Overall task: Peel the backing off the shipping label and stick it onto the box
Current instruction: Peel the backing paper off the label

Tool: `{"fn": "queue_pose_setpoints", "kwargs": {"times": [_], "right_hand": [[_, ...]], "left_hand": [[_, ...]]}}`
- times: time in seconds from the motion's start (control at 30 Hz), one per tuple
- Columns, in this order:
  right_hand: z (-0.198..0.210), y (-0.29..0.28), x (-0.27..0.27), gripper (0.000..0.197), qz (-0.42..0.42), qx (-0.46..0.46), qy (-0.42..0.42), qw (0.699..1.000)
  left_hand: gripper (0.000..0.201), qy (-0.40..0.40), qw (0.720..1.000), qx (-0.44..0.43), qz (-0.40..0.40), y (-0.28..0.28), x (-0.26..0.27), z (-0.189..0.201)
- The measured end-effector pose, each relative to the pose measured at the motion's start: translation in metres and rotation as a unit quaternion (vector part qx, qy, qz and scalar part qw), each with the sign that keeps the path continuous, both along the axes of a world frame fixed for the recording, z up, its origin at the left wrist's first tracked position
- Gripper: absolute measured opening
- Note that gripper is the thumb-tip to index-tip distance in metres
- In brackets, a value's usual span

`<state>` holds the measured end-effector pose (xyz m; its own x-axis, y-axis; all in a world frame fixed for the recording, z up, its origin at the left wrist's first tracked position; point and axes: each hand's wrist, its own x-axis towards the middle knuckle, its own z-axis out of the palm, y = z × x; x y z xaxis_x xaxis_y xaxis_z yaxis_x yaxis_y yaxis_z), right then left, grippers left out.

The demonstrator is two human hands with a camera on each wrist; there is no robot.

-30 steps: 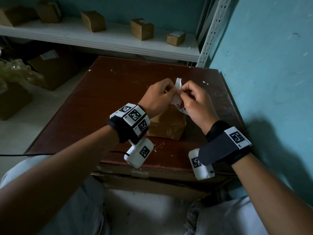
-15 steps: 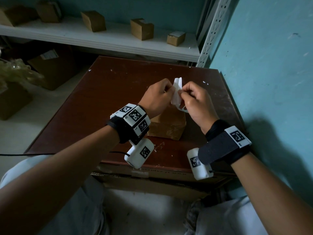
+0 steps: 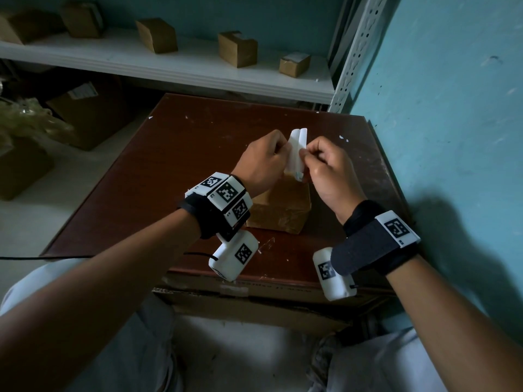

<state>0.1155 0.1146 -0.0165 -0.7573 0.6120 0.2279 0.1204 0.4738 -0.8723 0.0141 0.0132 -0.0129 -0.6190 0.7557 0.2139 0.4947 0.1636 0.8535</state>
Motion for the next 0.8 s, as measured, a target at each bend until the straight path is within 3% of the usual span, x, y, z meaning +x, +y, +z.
{"fn": "queue_pose_setpoints", "kwargs": {"times": [0.8], "right_hand": [[-0.0046,0.0034,0.0017,0.018,-0.007,0.066,0.006,0.998]], "left_hand": [[0.01,0.027,0.999,-0.016,0.012,0.0021,-0.0028,-0.0011]]}}
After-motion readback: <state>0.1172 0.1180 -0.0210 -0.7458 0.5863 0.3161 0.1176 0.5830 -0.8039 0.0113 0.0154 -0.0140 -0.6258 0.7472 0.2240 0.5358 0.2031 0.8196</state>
